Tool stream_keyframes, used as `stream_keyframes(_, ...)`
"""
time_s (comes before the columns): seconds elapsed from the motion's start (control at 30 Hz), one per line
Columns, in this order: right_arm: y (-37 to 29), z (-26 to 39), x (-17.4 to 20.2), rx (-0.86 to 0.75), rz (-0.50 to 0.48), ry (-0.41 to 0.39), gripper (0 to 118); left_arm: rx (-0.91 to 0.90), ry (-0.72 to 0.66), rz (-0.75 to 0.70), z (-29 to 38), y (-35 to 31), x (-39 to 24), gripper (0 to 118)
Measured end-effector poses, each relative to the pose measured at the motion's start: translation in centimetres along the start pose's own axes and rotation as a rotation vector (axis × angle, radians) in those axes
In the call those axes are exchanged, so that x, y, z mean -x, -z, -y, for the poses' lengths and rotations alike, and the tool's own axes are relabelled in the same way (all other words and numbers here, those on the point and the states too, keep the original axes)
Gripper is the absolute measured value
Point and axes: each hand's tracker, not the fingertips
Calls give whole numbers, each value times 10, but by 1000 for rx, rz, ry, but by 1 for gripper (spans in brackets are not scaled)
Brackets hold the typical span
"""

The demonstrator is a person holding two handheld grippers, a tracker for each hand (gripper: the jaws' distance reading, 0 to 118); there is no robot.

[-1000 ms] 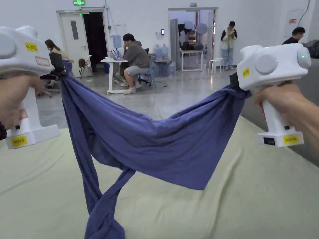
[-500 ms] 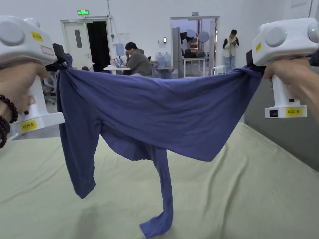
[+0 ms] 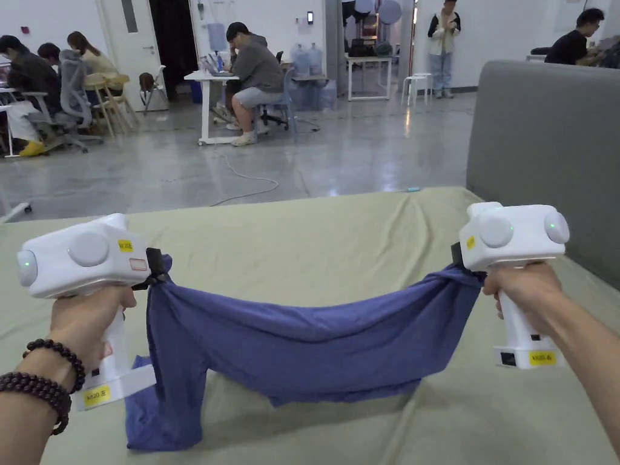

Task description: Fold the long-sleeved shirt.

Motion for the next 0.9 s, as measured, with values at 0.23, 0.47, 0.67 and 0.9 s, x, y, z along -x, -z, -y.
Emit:
stream_keyframes(0.23,-64,59,-16,-17,-76,-7,5,25,92,53,74,-44,10,0)
stream_keyframes(0.47,-111,198,-32,123,-127,-57,5,209,141,10,229,-121,29,0)
stream_keyframes(0.67,-125,295,-34,304,-126,-168,5,441,134,7,333,-154,50,0)
stream_keyframes(0.9,-115,315,-42,348,-109,-164,9,429,102,-1,350,-166,55,2)
